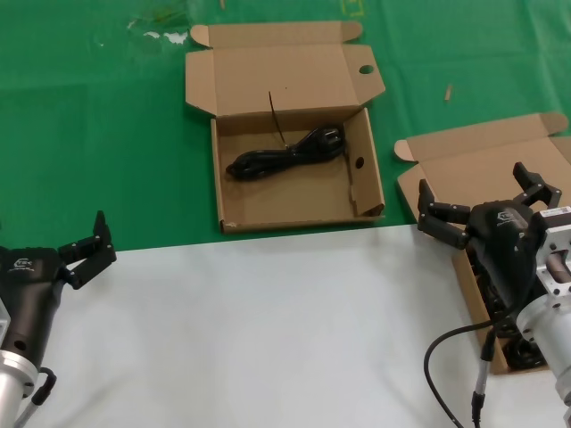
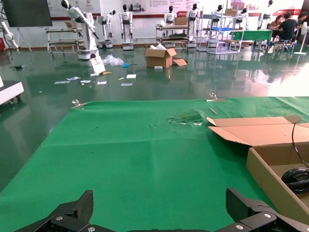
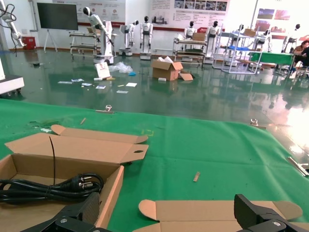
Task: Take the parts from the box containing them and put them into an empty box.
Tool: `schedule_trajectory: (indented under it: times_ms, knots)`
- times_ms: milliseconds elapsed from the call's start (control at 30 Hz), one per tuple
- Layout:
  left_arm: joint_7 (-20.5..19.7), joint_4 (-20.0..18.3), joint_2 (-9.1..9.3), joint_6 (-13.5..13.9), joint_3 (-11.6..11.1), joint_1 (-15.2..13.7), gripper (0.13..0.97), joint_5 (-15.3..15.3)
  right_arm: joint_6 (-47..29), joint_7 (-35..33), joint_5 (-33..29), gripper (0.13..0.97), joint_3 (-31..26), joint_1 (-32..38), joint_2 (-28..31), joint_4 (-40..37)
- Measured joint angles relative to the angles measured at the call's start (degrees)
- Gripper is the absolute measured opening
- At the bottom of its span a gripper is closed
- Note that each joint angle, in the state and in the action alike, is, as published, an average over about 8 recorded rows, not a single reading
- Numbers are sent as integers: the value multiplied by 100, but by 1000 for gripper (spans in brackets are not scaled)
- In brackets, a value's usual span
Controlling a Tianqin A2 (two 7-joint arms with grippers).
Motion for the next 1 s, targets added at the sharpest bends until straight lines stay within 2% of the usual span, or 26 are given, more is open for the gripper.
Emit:
schedule_trajectory:
  times_ms: [1000]
  knots:
    - [0, 0, 0, 0, 0, 0, 966, 0, 0, 0, 0, 966, 0, 0, 0, 0]
